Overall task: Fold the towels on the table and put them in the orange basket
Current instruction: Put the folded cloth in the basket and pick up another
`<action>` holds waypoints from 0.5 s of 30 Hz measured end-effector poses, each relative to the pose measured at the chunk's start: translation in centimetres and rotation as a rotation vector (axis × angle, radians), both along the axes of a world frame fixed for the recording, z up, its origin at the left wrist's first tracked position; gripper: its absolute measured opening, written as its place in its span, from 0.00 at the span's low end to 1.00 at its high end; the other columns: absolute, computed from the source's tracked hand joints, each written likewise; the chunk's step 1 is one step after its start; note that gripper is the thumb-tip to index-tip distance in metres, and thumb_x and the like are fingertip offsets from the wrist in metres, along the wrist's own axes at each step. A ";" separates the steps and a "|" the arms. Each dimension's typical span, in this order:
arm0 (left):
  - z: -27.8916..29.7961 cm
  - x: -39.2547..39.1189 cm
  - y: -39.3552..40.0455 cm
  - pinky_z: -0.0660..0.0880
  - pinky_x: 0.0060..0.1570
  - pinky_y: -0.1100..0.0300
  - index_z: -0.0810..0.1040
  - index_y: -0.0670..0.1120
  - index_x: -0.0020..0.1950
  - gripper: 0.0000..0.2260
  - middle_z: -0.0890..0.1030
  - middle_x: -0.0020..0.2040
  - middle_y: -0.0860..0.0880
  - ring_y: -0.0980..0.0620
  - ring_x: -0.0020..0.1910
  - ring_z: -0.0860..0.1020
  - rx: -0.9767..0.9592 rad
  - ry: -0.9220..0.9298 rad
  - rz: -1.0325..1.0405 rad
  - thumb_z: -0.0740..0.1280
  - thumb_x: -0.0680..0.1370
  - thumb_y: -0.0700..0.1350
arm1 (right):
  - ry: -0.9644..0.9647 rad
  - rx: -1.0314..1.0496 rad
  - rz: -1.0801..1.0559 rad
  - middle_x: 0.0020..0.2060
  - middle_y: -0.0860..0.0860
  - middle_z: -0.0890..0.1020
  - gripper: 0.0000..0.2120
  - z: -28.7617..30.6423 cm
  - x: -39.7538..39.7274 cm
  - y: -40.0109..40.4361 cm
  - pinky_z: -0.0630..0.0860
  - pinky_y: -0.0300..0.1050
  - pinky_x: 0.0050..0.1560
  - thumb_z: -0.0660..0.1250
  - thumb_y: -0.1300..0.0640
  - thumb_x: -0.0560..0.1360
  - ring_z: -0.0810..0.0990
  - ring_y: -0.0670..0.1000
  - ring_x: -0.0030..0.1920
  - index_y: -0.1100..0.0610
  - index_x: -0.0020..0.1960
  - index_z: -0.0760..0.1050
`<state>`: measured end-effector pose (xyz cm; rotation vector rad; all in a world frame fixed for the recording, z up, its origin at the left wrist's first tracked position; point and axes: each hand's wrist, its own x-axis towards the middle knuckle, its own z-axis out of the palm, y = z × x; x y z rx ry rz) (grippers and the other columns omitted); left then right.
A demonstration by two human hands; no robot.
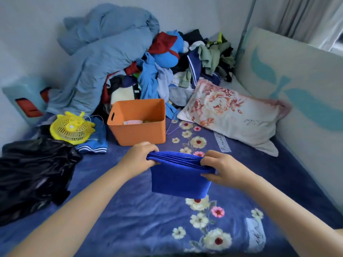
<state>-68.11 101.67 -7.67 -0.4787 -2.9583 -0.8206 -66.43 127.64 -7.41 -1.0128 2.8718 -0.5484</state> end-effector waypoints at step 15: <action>-2.4 -16.4 -8.3 0.70 0.29 0.73 0.72 0.50 0.34 0.12 0.72 0.37 0.52 0.61 0.25 0.75 0.144 -0.249 0.310 0.69 0.72 0.36 | -0.206 -0.492 -0.198 0.34 0.47 0.73 0.23 -4.3 -22.0 -9.0 0.65 0.29 0.35 0.71 0.68 0.68 0.70 0.43 0.34 0.46 0.35 0.61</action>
